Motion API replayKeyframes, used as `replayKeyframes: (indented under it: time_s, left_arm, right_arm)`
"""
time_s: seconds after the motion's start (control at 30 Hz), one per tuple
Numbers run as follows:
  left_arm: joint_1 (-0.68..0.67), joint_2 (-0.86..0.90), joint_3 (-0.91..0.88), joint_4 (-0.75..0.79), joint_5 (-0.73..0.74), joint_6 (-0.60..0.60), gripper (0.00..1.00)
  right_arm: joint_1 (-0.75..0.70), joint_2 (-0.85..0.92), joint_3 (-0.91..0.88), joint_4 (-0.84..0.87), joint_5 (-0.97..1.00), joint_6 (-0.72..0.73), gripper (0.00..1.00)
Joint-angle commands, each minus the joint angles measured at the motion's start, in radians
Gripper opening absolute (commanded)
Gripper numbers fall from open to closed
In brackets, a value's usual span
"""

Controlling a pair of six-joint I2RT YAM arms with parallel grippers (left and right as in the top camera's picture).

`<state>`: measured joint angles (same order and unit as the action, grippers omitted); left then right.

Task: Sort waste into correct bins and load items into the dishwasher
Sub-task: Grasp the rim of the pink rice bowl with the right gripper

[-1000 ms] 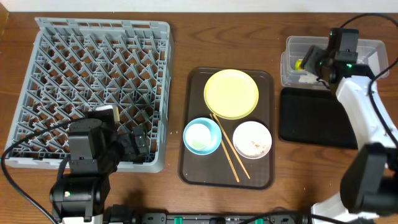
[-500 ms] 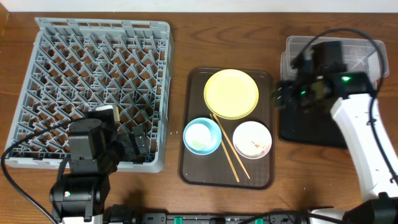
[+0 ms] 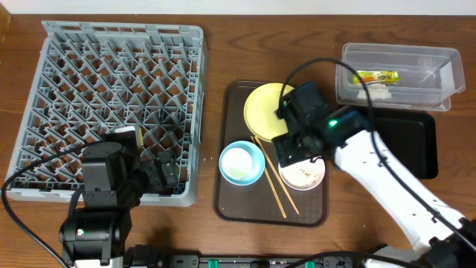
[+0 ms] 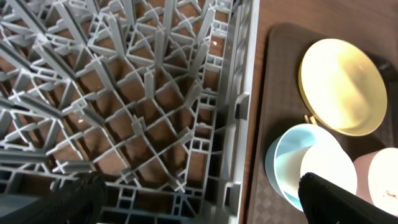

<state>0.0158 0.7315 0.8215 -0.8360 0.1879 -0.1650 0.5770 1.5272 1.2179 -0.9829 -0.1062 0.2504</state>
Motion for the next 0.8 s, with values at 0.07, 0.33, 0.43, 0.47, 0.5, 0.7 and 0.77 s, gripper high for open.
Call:
replayKeyframes:
  time_s: [0.07, 0.33, 0.43, 0.47, 0.5, 0.7, 0.77]
  left_arm:
    - [0.001, 0.0, 0.016, -0.02, 0.003, -0.013, 1.0]
    - [0.001, 0.0, 0.016, -0.021, 0.003, -0.013, 1.0]
    - [0.001, 0.0, 0.016, -0.023, 0.003, -0.013, 1.0]
    - [0.001, 0.0, 0.016, -0.024, 0.003, -0.013, 1.0]
    - [0.001, 0.0, 0.016, -0.023, 0.003, -0.013, 1.0]
    - [0.001, 0.0, 0.016, -0.023, 0.003, -0.013, 1.0]
    - [0.001, 0.0, 0.016, -0.023, 0.003, -0.013, 1.0]
  right_arm:
    - [0.065, 0.008, -0.145, 0.127, 0.037, 0.118, 0.53]
    - [0.09, 0.009, -0.312, 0.308, 0.039, 0.162, 0.42]
    - [0.092, 0.009, -0.357, 0.36, 0.039, 0.192, 0.38]
    - [0.092, 0.009, -0.366, 0.371, 0.039, 0.191, 0.37]
    - [0.092, 0.009, -0.376, 0.384, 0.039, 0.191, 0.36]
    - [0.092, 0.01, -0.397, 0.443, 0.051, 0.194, 0.33]
    - [0.092, 0.011, -0.397, 0.453, 0.073, 0.199, 0.32]
